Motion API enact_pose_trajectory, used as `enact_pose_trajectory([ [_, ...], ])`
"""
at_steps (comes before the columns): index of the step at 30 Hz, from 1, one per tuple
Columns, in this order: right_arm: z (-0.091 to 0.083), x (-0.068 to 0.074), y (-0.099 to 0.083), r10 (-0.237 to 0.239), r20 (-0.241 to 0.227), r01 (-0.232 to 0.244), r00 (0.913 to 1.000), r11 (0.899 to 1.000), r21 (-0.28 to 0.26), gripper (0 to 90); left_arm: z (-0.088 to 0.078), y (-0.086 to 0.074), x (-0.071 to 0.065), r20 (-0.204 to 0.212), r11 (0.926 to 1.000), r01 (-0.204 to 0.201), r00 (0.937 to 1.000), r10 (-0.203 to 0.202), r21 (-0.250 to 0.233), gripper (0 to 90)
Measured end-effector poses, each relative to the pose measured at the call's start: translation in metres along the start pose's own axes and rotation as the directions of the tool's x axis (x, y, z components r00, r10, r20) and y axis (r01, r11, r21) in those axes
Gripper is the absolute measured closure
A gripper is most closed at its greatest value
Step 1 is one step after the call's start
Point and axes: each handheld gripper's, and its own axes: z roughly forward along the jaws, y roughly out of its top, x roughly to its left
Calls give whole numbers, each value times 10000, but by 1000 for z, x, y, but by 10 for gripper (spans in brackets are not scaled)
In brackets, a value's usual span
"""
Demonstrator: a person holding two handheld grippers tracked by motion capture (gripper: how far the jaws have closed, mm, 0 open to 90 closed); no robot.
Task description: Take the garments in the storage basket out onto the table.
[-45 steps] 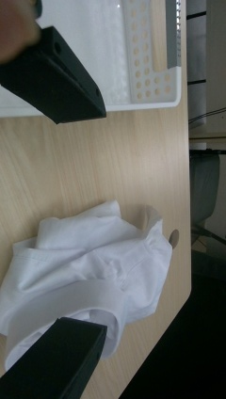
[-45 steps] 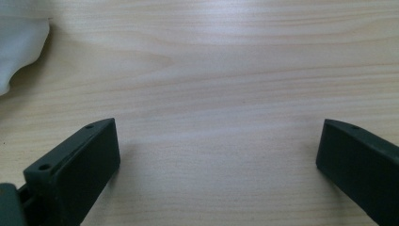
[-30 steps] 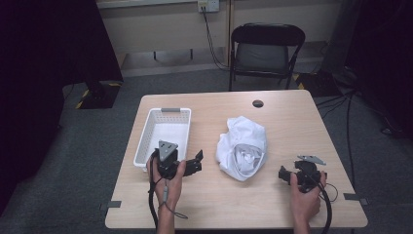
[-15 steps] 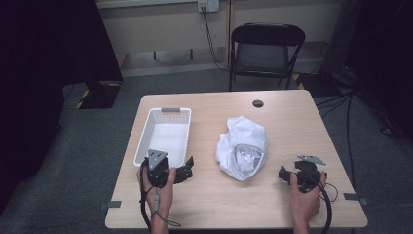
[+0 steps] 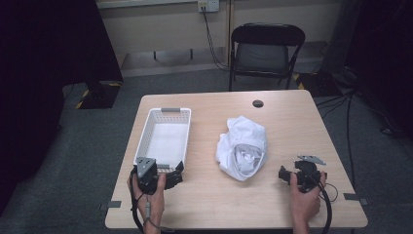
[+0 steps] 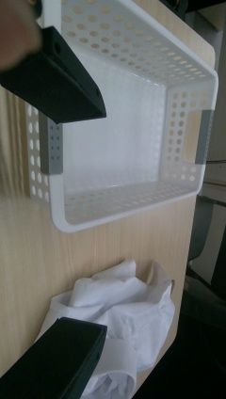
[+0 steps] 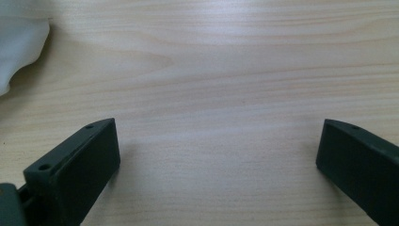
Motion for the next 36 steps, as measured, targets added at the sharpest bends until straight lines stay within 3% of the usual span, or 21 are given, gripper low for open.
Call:
enact_pose_trajectory([
  [18,0,0,0,-1,-1,1,10000,10000,-1,0,-1,-28,25,-460,9974,257,9987,-226,679,3],
  [24,0,0,0,-1,0,1,10000,10000,-1,0,3,-38,32,-654,9940,585,9965,-525,929,3],
  [36,0,0,0,-3,1,3,10000,10000,-1,0,13,-49,38,-864,9868,822,9938,-706,1396,3],
])
